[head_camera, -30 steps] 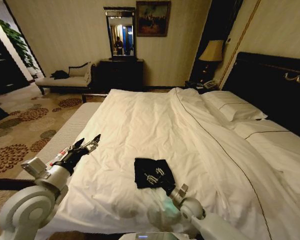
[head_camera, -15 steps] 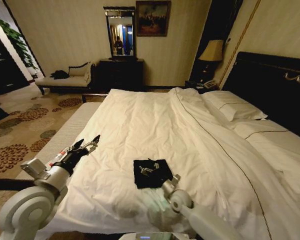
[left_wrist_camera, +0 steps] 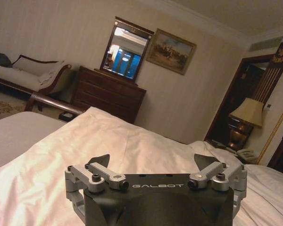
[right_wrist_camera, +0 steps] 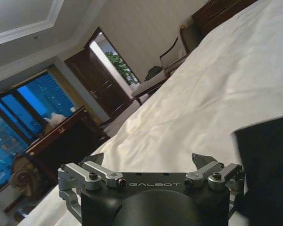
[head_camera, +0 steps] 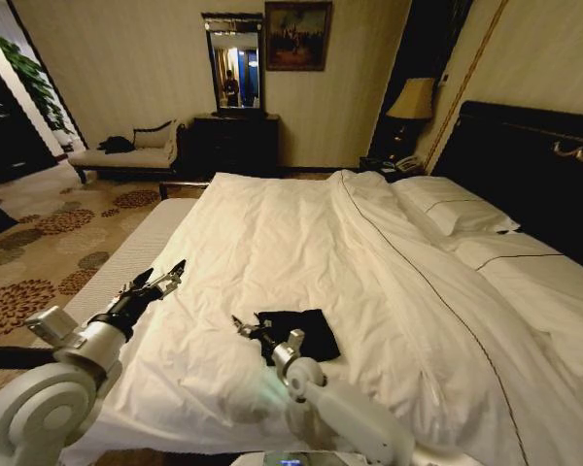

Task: Fold the clothes on the bed.

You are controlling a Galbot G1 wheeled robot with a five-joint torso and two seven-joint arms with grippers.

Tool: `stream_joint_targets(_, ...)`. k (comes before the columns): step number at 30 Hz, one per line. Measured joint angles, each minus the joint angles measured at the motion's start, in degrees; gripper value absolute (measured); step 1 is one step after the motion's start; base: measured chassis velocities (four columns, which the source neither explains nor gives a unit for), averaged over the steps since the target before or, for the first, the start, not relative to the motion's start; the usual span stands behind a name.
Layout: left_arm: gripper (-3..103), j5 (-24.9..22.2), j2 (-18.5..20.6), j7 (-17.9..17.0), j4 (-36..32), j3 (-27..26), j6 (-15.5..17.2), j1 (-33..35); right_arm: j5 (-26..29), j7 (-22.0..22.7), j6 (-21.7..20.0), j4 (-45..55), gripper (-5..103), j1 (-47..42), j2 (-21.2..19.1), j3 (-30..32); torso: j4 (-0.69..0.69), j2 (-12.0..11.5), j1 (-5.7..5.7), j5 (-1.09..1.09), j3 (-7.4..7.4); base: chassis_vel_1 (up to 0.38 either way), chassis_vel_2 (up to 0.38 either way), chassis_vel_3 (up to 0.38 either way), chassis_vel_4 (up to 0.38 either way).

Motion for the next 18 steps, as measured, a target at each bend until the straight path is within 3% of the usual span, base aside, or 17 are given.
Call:
stream_joint_targets(5, 100, -0.4, 0.37, -0.06, 0.16, -0.25, 0.01, -0.37, 1.06, -0.52, 0.37, 5.7, 100, -0.03, -1.04, 0.15, 0.01, 0.0, 0.0, 0.03, 0.0, 0.0, 0.0, 0.0, 0.0)
stream_joint_targets(9, 100, -0.76, 0.55, -0.17, 0.74, 0.38, 0.01, -1.24, 3.5, -3.39, 1.14, 15.6, 100, -1.59, -11.28, 5.15, -0.01, 0.0, -0.02, 0.0, -0.01, 0.0, 0.0, 0.0, 0.0)
stream_joint_targets(10, 100, -0.76, 0.55, -0.17, 0.74, 0.38, 0.01, -1.24, 3.5, -3.39, 1.14, 15.6, 100, -1.59, -11.28, 5.15, -0.01, 0.0, -0.02, 0.0, -0.01, 0.0, 0.0, 0.0, 0.0)
stream_joint_targets(13, 100, -0.56, 0.51, -0.18, 1.2, 1.57, 0.01, -1.8, 5.1, -2.79, 0.29, 17.94, 100, -4.77, -16.77, 8.95, -0.04, 0.0, -0.02, 0.03, -0.01, 0.0, 0.0, 0.0, 0.0)
stream_joint_targets(18, 100, 0.07, 0.38, -0.18, 1.32, 2.61, 0.02, -2.0, 5.29, -0.12, -1.45, 16.75, 100, -8.03, -17.2, 9.92, 0.0, 0.0, -0.01, 0.02, 0.0, 0.0, 0.0, 0.0, 0.0)
